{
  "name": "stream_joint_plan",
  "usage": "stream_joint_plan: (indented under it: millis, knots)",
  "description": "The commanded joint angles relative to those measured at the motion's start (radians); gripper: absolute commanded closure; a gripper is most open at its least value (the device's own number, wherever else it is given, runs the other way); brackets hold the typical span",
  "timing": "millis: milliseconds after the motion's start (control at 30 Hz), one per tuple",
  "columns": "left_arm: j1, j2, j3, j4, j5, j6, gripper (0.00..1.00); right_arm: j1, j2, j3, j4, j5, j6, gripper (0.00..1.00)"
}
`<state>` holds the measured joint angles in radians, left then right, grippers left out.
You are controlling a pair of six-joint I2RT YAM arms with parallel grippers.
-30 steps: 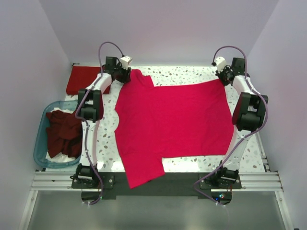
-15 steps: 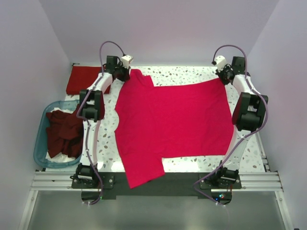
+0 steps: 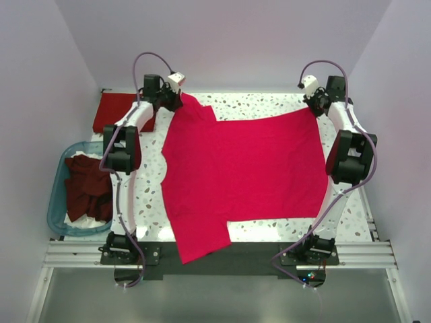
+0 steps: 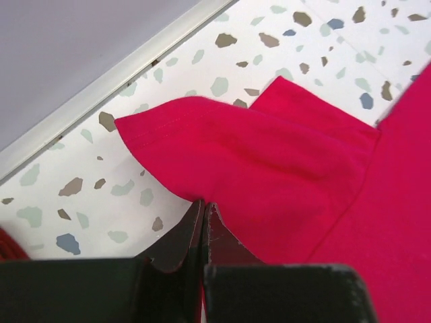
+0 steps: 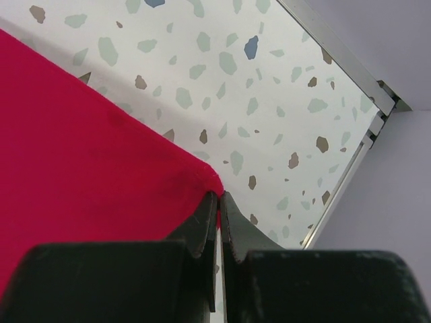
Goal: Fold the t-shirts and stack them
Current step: Fold the tshirt
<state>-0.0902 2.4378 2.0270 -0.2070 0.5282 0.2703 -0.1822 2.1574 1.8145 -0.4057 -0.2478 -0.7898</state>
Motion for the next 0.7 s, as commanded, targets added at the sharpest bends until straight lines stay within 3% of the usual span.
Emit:
stream_joint_plan:
  millis: [0, 667]
  knots:
    - [0.01, -0.153, -0.068, 0.083, 0.056, 0.058, 1.0, 0.004, -0.03, 0.049, -0.041, -0.022, -0.034, 1.0]
    - [0.012, -0.52, -0.53, 0.127, 0.104, 0.156, 1.0, -0.054, -0.037, 0.104, -0.177, -0.169, -0.175, 1.0]
